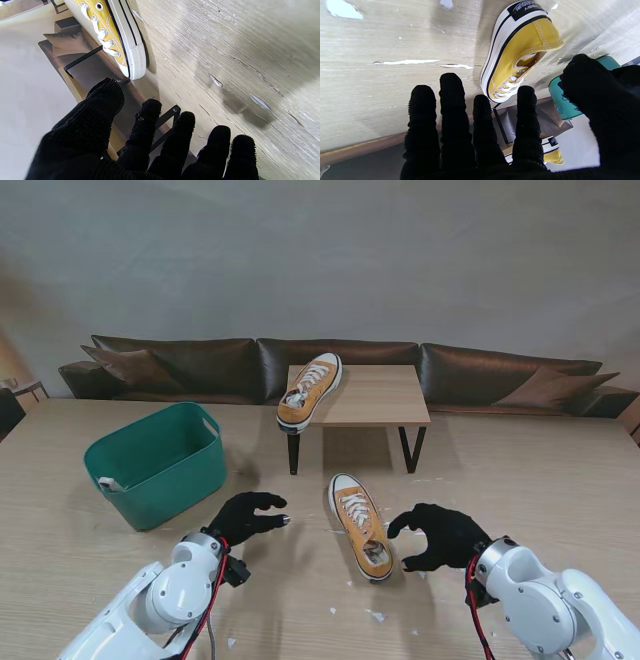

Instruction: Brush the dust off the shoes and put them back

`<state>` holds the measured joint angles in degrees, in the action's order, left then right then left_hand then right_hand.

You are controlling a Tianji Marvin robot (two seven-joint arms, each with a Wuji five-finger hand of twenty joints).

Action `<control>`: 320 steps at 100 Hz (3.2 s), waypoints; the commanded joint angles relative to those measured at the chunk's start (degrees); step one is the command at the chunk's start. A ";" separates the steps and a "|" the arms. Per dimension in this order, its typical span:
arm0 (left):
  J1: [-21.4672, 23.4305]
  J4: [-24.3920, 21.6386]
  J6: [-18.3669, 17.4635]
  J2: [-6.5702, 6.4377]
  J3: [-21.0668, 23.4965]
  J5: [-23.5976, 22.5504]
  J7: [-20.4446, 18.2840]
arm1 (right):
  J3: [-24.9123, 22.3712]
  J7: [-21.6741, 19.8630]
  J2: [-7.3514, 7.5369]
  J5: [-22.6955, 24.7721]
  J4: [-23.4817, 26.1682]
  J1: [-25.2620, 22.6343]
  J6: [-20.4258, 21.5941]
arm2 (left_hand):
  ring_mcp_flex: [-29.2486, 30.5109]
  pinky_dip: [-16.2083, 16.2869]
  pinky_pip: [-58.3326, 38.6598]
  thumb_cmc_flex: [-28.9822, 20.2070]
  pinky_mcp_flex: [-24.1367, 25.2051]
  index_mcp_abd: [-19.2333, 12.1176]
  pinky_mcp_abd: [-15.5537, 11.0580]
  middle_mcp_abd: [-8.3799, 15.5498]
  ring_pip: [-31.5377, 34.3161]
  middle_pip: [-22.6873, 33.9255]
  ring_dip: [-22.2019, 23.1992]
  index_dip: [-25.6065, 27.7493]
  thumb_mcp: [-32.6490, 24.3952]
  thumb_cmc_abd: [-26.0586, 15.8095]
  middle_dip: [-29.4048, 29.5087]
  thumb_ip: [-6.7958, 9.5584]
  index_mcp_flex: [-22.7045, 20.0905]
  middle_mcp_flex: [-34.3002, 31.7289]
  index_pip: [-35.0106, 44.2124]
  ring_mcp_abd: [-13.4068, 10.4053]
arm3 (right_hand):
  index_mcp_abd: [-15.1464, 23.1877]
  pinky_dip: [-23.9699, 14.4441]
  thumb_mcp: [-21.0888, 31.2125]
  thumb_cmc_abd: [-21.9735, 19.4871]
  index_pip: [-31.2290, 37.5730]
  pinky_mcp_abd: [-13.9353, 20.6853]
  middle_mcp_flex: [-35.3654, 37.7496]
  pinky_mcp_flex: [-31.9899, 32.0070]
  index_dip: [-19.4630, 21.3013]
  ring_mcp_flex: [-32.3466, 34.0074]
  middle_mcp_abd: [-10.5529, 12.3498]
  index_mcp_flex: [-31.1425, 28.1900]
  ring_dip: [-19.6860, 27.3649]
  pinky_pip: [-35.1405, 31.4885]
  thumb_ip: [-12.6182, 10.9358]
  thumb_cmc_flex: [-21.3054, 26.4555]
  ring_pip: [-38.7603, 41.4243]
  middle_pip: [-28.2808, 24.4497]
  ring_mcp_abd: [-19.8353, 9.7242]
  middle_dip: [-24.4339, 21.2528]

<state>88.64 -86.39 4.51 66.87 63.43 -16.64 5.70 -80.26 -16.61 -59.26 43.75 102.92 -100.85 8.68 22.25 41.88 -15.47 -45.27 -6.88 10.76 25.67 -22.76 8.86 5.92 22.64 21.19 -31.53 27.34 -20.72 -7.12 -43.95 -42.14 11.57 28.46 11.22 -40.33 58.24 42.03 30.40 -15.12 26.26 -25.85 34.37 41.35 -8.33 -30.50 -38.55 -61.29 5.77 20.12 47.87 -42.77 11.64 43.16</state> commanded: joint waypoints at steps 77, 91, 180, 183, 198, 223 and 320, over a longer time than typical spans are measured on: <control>1.90 -1.40 1.14 0.02 1.15 -1.12 0.01 | 9.79 7.55 -0.26 9.50 -5.64 1.08 -4.34 | -0.09 1.36 1.66 -0.83 0.35 -0.98 -1.85 0.34 -0.47 0.46 0.31 0.49 0.39 -1.26 -0.38 2.30 -0.50 0.90 0.20 -0.07 | -0.90 -1.93 4.27 1.94 4.83 -0.25 6.00 6.78 2.24 6.31 1.35 -2.29 -1.31 -2.25 1.07 -0.11 3.88 -3.24 -0.87 2.01; 1.91 -1.36 1.21 0.00 1.17 -1.23 -0.03 | 11.74 9.91 -0.38 11.06 -7.18 1.95 -5.45 | 0.00 1.37 1.67 -0.84 0.37 -0.93 -1.89 0.31 -0.43 0.54 0.32 0.54 0.34 -1.24 -0.52 2.30 -0.69 0.70 0.29 -0.19 | -1.66 -1.62 5.74 2.84 8.63 -0.55 8.86 5.46 3.90 8.42 1.53 -4.26 -1.21 -3.45 1.29 0.30 4.58 -3.70 -1.33 1.91; 2.43 -0.77 1.36 0.32 1.35 -1.14 1.33 | 25.63 29.03 -1.22 17.90 -20.83 9.73 -12.49 | 0.15 1.60 1.57 -1.00 0.35 -0.20 -1.77 -0.31 -0.01 0.71 0.72 1.27 -0.05 -1.23 -1.31 2.33 -1.46 0.29 0.92 -0.14 | -9.19 -0.50 13.68 12.69 49.89 0.94 38.43 -11.59 20.67 33.88 10.40 -23.97 -5.84 -19.70 12.89 5.69 32.36 -23.96 -12.83 18.11; 2.44 -0.75 1.36 0.34 1.35 -1.12 1.39 | 26.15 29.59 -1.18 18.39 -21.18 10.05 -12.83 | 0.14 1.60 1.57 -0.97 0.37 -0.22 -1.83 -0.41 -0.02 0.70 0.72 1.28 -0.05 -1.31 -1.31 2.32 -1.43 0.32 0.90 -0.06 | -8.92 -0.56 13.59 11.98 50.52 0.99 39.26 -12.22 21.46 34.17 10.85 -24.88 -6.09 -20.37 12.36 5.09 33.47 -24.46 -13.20 18.81; 2.52 -0.74 1.32 0.35 1.38 -1.27 1.59 | 28.62 33.44 -1.16 20.17 -23.28 11.62 -13.92 | 0.24 1.65 1.56 -0.90 0.36 -0.29 -1.75 -0.28 0.04 0.72 0.76 1.41 -0.06 -1.31 -1.37 2.31 -1.58 0.22 0.98 -0.16 | -7.90 -0.48 13.79 7.12 53.20 1.60 42.60 -14.82 26.48 34.15 12.09 -29.28 -7.68 -22.70 8.28 3.04 37.10 -24.48 -13.79 19.95; 2.58 -0.70 1.40 0.27 1.53 -1.58 1.41 | 29.88 36.85 -1.10 21.20 -25.24 12.82 -13.48 | 0.26 1.65 1.60 -1.05 0.36 -0.12 -1.76 -0.45 0.05 0.73 0.78 1.56 -0.18 -1.25 -1.41 2.33 -1.54 0.15 0.99 -0.16 | -9.96 -0.36 14.41 2.60 55.11 3.26 42.13 -18.24 30.72 34.16 12.79 -27.71 -7.22 -24.10 7.64 3.15 34.56 -18.62 -14.59 16.55; 3.19 -0.89 2.25 0.35 1.84 -2.43 2.24 | 18.83 38.20 -0.81 24.29 -15.12 8.18 0.07 | 0.17 1.72 1.64 -1.00 0.51 0.26 -1.82 -0.62 0.09 0.65 0.95 1.69 -0.18 -1.41 -1.39 2.34 -1.45 0.39 0.79 -0.27 | -13.25 0.08 17.77 6.32 55.72 6.07 43.41 -23.69 30.32 34.19 12.30 -28.96 -8.44 -22.30 10.72 5.78 31.49 -15.91 -15.36 14.23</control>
<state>91.55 -86.91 6.43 66.91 65.09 -19.01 8.81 -60.81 22.49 -60.04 67.92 85.83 -92.65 7.85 22.25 42.46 -15.47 -45.27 -6.88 10.85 25.50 -23.14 8.86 6.35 22.73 22.53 -31.53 27.34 -21.87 -7.12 -44.64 -42.20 12.84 28.46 7.24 -40.46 68.77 52.69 70.41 -10.15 66.28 -36.08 58.81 75.12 -8.57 -50.04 -46.15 -82.19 21.00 16.53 79.69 -56.68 4.30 57.53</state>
